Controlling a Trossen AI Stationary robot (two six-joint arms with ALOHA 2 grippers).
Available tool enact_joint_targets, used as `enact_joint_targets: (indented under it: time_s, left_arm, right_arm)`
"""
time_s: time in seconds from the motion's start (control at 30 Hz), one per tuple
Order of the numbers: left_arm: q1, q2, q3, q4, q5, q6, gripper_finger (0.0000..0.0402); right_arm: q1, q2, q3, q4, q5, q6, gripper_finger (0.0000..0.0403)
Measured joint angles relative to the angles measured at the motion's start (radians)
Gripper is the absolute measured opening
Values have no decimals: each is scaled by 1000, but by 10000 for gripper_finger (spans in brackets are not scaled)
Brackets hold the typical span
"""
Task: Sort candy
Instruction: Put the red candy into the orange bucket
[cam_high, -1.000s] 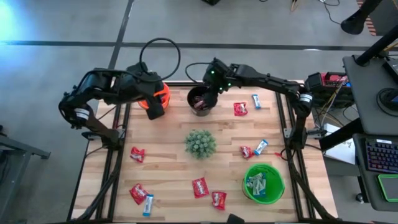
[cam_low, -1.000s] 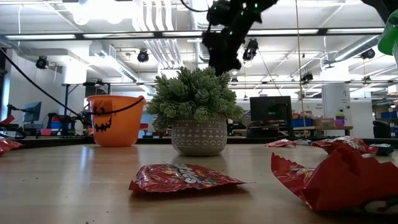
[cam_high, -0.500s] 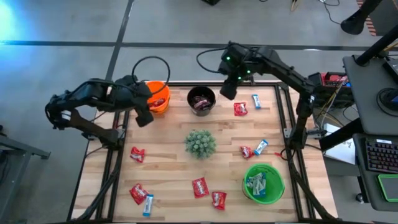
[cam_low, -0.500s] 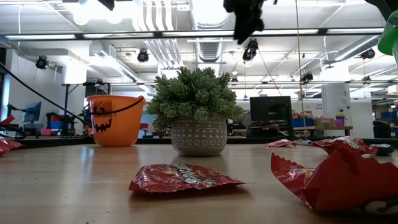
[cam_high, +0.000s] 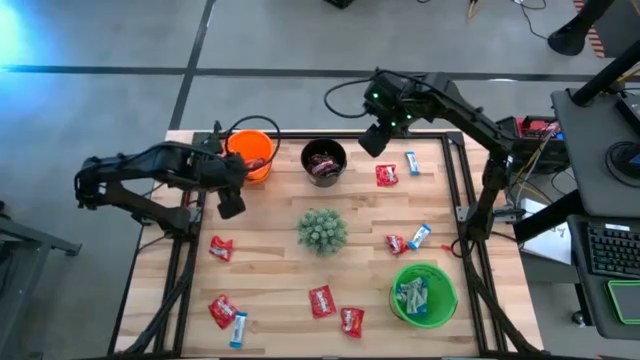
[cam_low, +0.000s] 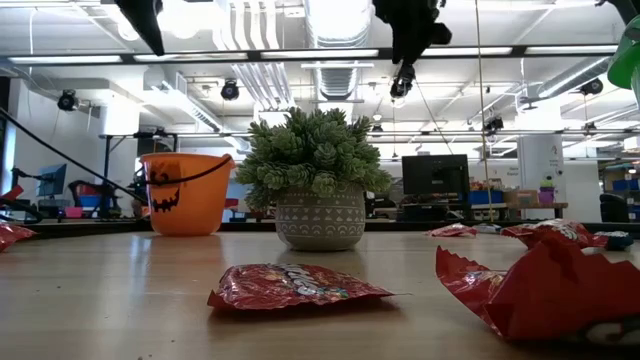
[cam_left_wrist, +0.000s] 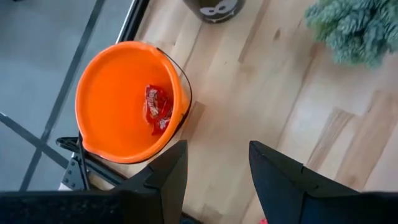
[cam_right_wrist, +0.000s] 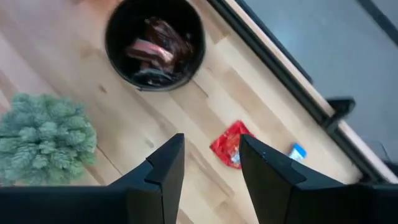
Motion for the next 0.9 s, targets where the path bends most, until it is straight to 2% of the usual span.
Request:
enact_joint_targets:
  time_s: [0.23,0.47,0.6,0.73,0.9]
  left_arm:
    - [0,-50,-30,2,0,29,153]
    - [0,-93,-29,6,-1,89,153]
    - [0,-115,-29,6,-2,136,153]
    - [0,-132,-29,6,-3,162,153]
    - [0,-151,-29,6,-3,196,153]
  right_arm:
    - [-4,-8,-175,0,176,107,135]
    - [-22,-7,-351,87,197,168,138]
    - [-20,-7,-410,182,156,146,131]
    - [-29,-7,-439,274,-36,170,128]
    - [-26,-7,-436,294,-19,265,133]
